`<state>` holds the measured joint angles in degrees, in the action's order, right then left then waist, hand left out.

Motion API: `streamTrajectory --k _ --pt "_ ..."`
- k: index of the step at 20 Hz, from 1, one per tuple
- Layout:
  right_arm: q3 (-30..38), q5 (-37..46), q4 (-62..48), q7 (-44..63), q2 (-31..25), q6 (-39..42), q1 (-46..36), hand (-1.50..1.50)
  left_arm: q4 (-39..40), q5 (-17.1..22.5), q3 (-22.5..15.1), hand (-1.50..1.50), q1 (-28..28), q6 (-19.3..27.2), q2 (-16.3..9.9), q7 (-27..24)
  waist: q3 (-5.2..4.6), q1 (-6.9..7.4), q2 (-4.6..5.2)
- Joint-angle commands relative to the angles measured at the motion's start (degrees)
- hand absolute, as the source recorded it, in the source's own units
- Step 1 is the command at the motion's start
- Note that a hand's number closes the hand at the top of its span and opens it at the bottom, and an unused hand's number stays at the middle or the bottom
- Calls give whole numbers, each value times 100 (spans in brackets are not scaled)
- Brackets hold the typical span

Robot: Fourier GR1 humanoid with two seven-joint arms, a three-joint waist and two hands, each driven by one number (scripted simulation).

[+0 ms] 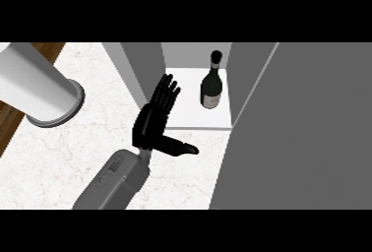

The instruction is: Pick up the wine, place it into the cabinet and close the cabinet

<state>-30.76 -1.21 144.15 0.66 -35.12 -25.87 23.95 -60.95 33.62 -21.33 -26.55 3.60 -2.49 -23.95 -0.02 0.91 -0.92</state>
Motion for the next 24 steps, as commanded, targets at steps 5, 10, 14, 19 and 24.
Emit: streamTrajectory --k 5,10,14,19,24 --pt "133 -211 1281 629 -310 88 208 -150 -1851 127 -240 -150 1469 10 -413 332 -1 -53 43" --pt "12 -290 1414 582 -626 522 309 -150 -2280 203 -199 -150 2257 -238 -694 100 -2 -93 40" --pt "-379 -531 1145 321 -538 841 194 -150 -2258 294 147 -150 2358 -609 -1145 19 -2 -84 61" --pt "-868 -434 1041 -2 -1149 1736 257 150 -2226 455 632 -150 2526 -1001 -1580 -234 -3 -110 54" --pt "-1021 -399 1194 95 -1217 1891 198 150 -2607 618 1030 -150 2720 -1121 -1982 -81 -4 -98 66"
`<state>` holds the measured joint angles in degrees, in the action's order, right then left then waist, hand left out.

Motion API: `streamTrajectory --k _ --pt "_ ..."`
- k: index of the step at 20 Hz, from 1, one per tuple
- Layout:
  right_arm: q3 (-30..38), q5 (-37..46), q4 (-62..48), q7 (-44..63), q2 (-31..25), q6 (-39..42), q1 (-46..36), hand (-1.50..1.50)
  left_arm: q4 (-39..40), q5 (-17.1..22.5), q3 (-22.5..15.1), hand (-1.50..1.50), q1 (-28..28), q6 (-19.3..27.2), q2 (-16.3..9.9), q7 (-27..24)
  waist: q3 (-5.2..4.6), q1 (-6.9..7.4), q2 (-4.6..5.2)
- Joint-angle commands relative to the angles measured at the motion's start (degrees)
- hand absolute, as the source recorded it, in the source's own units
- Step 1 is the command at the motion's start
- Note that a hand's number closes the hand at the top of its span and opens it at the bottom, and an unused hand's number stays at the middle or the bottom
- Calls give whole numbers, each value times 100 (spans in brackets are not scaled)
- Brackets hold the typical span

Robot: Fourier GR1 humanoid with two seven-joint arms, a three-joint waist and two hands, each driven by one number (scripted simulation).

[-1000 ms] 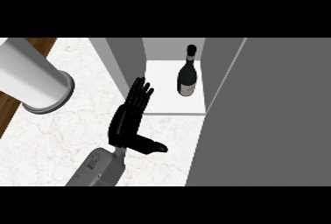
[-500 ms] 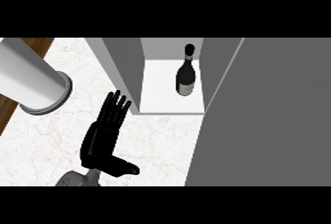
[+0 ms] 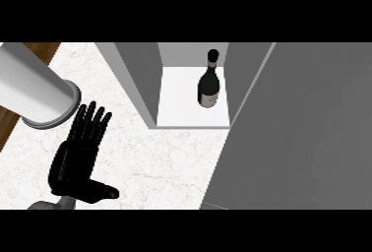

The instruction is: Pick up the wine, place it into the cabinet and close the cabinet

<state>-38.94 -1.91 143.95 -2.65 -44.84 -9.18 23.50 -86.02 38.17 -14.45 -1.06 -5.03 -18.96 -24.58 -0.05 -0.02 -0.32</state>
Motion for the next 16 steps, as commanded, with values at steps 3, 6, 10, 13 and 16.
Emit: streamTrajectory --k 3,6,10,13,16 --pt "-486 -44 1218 604 -64 153 59 150 -42 262 484 -150 342 -551 -431 -73 -4 -3 15" --pt "-685 -6 1397 1006 199 23 -295 150 -94 333 620 -150 143 -370 -500 182 -13 20 23" --pt "-825 92 1195 1119 399 4 -575 150 133 441 976 -150 383 -941 -868 -37 -18 47 28" --pt "-933 150 1166 1303 511 -13 -772 150 21 678 1075 -150 333 -1047 -965 206 -19 52 23" --pt "-1071 31 926 1316 741 13 -949 150 449 858 1373 -150 295 -1558 -1300 178 -32 78 46"
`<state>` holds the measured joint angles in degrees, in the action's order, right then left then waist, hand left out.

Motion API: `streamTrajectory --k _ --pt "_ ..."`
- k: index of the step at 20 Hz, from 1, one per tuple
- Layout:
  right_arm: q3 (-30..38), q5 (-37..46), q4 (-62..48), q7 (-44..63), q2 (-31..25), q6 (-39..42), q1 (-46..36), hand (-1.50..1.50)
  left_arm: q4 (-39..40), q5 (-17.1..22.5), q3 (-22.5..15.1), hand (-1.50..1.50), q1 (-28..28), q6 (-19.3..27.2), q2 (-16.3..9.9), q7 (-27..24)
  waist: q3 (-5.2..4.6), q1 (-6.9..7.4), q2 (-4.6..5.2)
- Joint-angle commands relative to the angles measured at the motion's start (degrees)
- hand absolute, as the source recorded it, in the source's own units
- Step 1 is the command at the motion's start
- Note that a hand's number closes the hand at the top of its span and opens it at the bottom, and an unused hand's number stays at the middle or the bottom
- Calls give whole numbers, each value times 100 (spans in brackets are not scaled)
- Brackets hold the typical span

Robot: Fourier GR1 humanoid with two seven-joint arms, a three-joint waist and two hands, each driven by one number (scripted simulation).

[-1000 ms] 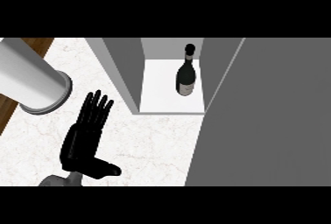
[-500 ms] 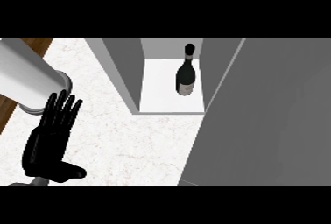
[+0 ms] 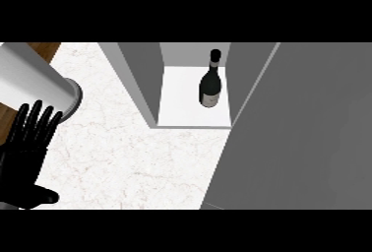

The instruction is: Pick up the wine, place it into the cabinet and close the cabinet

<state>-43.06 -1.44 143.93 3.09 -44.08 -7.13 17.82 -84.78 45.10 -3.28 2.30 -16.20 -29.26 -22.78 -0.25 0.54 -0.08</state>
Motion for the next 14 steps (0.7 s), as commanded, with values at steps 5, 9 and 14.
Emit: streamTrajectory --k 5,9,14 --pt "-616 -226 863 978 895 -103 -763 150 100 182 159 -150 -71 -288 -154 150 -14 112 28" --pt "-431 -405 473 1019 1243 -85 -1139 150 -30 392 260 -150 -207 -346 -258 323 -11 227 46" --pt "-339 -470 101 1311 1591 74 -1741 150 367 463 439 -150 -344 -691 -439 295 -28 307 76"
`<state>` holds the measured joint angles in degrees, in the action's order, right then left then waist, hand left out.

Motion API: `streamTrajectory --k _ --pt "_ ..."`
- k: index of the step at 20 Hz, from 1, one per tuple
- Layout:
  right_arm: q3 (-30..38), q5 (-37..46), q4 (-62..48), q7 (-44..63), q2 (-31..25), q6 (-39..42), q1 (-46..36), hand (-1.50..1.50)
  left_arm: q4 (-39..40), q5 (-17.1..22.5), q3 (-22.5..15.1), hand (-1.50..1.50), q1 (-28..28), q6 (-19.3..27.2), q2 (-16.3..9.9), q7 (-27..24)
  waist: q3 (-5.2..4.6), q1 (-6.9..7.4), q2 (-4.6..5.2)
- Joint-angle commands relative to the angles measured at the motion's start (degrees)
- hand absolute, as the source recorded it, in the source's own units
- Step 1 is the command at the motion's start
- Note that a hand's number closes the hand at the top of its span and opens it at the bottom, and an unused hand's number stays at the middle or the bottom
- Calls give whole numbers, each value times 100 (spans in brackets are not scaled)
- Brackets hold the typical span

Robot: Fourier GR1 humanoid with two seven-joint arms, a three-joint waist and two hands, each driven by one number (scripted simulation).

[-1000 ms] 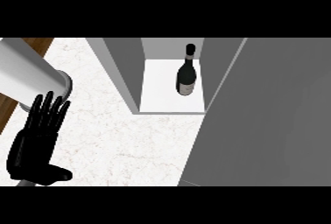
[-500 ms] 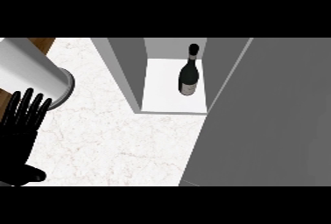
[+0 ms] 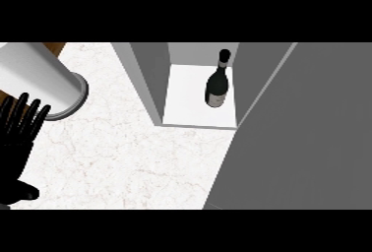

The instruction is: Pick up the wine, place it into the cabinet and close the cabinet

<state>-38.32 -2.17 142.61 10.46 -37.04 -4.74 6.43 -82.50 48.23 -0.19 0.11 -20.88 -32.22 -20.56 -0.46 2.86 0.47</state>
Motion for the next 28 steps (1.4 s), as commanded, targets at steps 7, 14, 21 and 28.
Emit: streamTrajectory --k 7,14,21,28 --pt "-456 -452 -704 1594 1926 -427 -2139 150 198 125 83 -150 -130 -249 -125 174 -4 142 -10" --pt "-224 -225 -2740 2500 3650 -1178 -4573 150 120 18 185 -150 88 -237 -77 44 20 59 -51" --pt "551 -1123 -4409 2029 3693 -1627 -5993 150 1045 -80 564 -150 -55 -875 -178 -162 37 -180 -28" --pt "957 -1916 -5627 1344 3702 -1524 -6290 150 836 42 749 -150 -236 -799 -193 221 42 -213 -37"
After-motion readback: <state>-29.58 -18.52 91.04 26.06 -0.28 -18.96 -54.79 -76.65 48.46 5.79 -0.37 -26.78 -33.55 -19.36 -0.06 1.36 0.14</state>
